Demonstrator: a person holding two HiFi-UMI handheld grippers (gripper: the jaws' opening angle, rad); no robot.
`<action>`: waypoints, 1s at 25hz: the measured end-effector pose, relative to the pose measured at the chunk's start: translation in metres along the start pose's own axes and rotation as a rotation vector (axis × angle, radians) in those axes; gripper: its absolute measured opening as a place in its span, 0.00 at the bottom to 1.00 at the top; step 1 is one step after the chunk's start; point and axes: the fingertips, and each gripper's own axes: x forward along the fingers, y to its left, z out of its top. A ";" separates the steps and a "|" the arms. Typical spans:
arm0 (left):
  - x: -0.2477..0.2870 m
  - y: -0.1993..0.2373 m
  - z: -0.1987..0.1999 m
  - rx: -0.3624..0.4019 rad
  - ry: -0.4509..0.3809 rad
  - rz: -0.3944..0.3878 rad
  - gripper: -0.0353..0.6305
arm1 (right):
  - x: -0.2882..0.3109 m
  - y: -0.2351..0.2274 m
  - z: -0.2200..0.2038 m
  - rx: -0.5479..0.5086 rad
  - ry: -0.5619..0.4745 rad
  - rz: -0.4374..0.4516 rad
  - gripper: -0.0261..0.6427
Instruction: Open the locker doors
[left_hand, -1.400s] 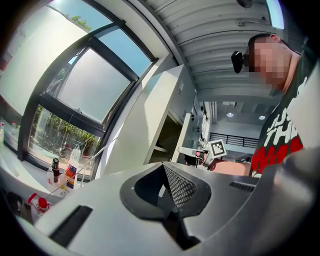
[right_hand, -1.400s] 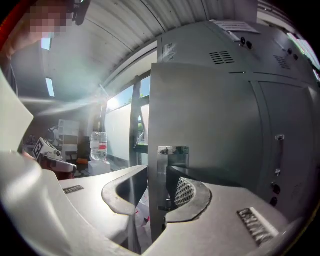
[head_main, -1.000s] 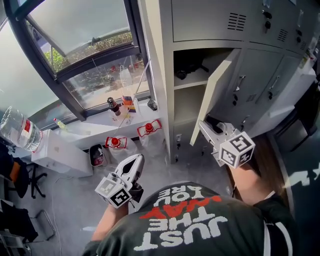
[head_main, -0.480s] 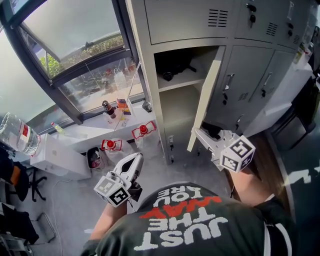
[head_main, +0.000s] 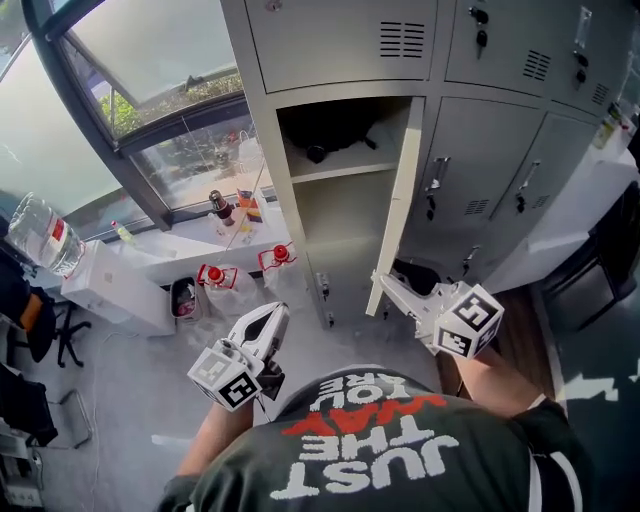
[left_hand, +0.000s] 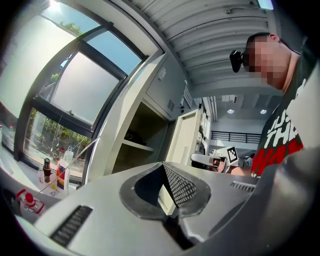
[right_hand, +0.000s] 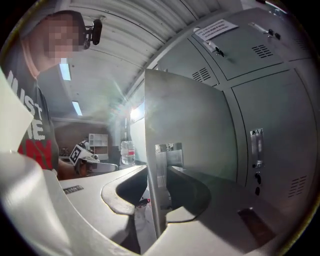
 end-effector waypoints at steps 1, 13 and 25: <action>0.004 -0.009 -0.002 0.000 -0.005 0.006 0.05 | -0.007 -0.002 -0.001 0.002 0.003 0.013 0.24; 0.037 -0.099 -0.036 0.007 -0.035 0.109 0.05 | -0.078 -0.037 -0.004 0.005 -0.002 0.154 0.24; 0.042 -0.146 -0.051 0.019 -0.045 0.167 0.05 | -0.112 -0.063 -0.008 0.015 0.000 0.183 0.23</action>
